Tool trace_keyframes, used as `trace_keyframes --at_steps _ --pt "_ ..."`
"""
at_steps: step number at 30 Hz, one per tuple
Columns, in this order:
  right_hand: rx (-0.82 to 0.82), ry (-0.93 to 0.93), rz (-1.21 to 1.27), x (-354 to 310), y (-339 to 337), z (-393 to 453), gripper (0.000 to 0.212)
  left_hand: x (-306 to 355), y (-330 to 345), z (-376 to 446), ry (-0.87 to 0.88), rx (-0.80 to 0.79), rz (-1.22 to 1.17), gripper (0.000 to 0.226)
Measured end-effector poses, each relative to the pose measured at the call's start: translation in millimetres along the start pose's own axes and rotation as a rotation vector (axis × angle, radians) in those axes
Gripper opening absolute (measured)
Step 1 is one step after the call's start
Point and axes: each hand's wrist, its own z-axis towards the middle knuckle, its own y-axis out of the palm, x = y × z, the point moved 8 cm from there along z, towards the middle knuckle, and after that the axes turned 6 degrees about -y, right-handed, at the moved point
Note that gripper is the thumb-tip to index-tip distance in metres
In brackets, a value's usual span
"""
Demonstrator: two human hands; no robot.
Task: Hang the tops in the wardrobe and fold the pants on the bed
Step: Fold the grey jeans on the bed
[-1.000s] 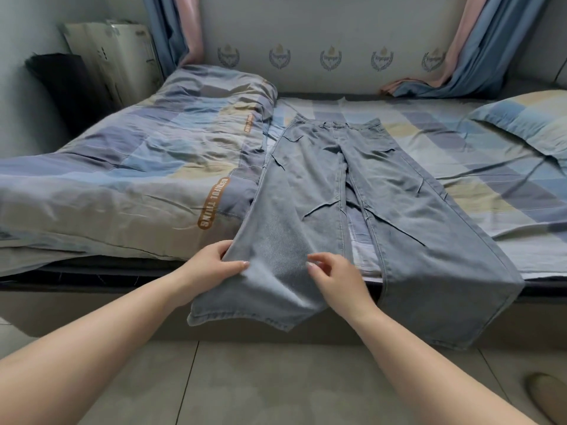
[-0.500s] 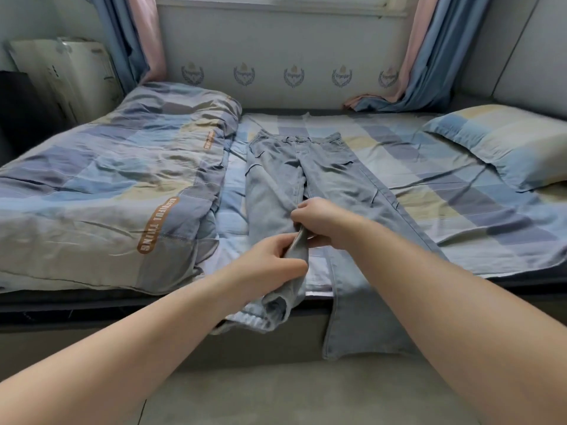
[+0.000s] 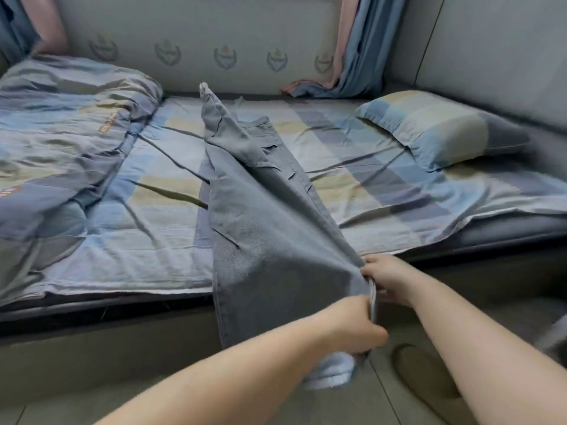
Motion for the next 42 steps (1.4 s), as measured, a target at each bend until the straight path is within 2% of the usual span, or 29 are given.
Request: trace_keyframes --at_steps 2,4,6,8,11,13,15,17,20,23,25,28,32,34,37,40,42 --pt "0.06 -0.014 0.06 20.8 4.6 15.4 0.026 -37.6 15.2 6.1 -0.073 -0.006 -0.006 0.032" --pt "0.153 -0.119 -0.115 16.5 -2.3 30.3 0.02 -76.0 -1.7 5.0 -0.14 0.131 -0.031 0.043" --pt "0.171 -0.169 -0.269 7.9 -5.6 33.6 0.019 -109.6 -41.3 -8.0 -0.173 0.386 -0.11 0.022" --pt "0.124 -0.178 -0.278 7.7 -6.0 36.6 0.022 -143.6 -78.1 -32.8 -0.221 0.651 -0.239 0.006" --pt "0.105 -0.206 -0.217 16.3 -4.1 40.4 0.022 -184.8 -100.0 -65.5 -0.277 0.892 -0.333 0.014" --pt "0.118 -0.229 -0.123 26.4 0.2 40.1 0.017 -199.8 -98.9 -79.4 -0.314 1.01 -0.378 0.008" --pt "0.138 -0.267 -0.058 33.1 3.3 38.1 0.011 -208.4 -92.5 -84.6 -0.344 1.093 -0.492 0.018" --pt "0.155 -0.305 -0.027 36.1 4.6 34.1 0.011 -211.1 -85.9 -82.0 -0.37 1.104 -0.585 0.032" --pt "0.151 -0.313 -0.045 35.9 6.6 27.9 0.017 -210.3 -84.1 -80.2 -0.386 1.133 -0.659 0.039" --pt "0.111 -0.257 -0.07 44.4 12.8 22.6 0.027 -214.4 -85.0 -82.3 -0.418 1.133 -0.675 0.03" --pt "0.076 -0.202 -0.021 52.4 18.1 18.5 0.03 -219.2 -84.1 -77.7 -0.42 1.052 -0.721 0.022" --pt "0.11 -0.18 0.003 55.9 19.2 10.7 0.033 -221.2 -82.8 -75.1 -0.384 0.958 -0.754 0.017" --pt "0.154 -0.178 0.008 54.3 21.3 0.7 0.035 -221.5 -81.6 -86.7 -0.391 1.058 -0.699 0.021" --pt "0.143 -0.167 0.032 52.0 24.5 -2.5 0.036 -222.7 -75.0 -81.2 -0.408 0.985 -0.73 0.024" --pt "0.113 -0.159 -0.001 49.0 26.4 -7.0 0.038 -218.9 -61.1 -65.3 -0.416 0.775 -0.838 0.03" --pt "0.1 -0.139 0.043 49.9 28.9 -13.1 0.033 -217.7 -56.8 -62.6 -0.416 0.769 -0.807 0.037" --pt "0.081 -0.113 0.099 53.2 32.1 -18.1 0.031 -213.4 -54.2 -62.0 -0.355 0.784 -0.868 0.03"
